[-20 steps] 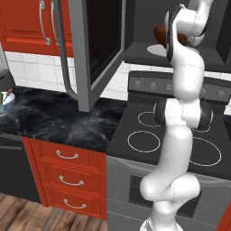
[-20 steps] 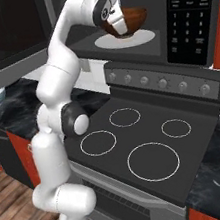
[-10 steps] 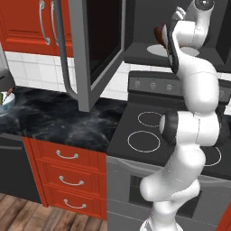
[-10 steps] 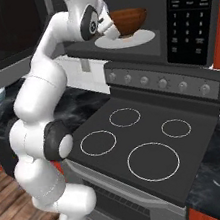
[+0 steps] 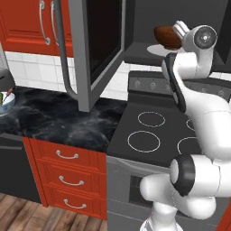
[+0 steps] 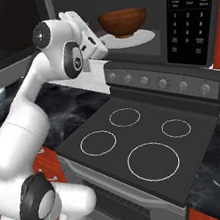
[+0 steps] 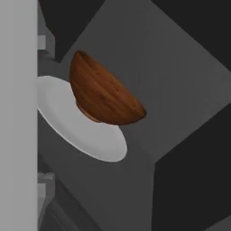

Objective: Place the bowl containing the potato and bell pepper in the microwave. Close the microwave door and press the start button to microwave the meal.

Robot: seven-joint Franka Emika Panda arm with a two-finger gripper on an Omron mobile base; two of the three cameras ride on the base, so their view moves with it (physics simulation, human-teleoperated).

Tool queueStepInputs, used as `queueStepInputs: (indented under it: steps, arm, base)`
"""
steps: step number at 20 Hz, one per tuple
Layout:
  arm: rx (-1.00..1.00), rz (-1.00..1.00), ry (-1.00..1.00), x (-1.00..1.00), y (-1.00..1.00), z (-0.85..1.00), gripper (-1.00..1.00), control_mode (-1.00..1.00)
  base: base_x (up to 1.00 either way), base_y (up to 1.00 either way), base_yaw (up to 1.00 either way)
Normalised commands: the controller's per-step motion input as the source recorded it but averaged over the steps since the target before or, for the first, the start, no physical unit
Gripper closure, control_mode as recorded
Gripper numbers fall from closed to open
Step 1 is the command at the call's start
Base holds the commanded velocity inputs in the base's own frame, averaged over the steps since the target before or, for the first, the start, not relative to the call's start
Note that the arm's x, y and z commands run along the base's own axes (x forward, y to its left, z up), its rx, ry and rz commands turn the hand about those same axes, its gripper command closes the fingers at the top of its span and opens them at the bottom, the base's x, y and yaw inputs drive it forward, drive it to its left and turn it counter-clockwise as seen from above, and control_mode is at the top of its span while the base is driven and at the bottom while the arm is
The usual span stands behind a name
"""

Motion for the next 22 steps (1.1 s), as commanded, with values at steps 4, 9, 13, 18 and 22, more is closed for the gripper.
queueStepInputs:
  steps: [4,9,13,18,22]
  arm:
    - [-0.06,0.09,0.0,-1.0,0.17,0.51,-1.0,-1.0]
    - [-0.29,0.3,0.13,-1.0,0.23,0.06,-1.0,-1.0]
    - [-0.45,0.47,0.23,-1.0,0.4,-0.03,-1.0,-1.0]
    - [-0.53,0.46,0.29,-0.99,0.46,0.0,-1.0,-1.0]
    - [-0.57,0.31,0.24,-0.77,0.48,0.0,-1.0,-1.0]
  base:
    - [0.0,0.0,0.0]
    - [0.0,0.0,0.0]
    - [0.0,0.0,0.0]
    - [0.0,0.0,0.0]
    - [0.0,0.0,0.0]
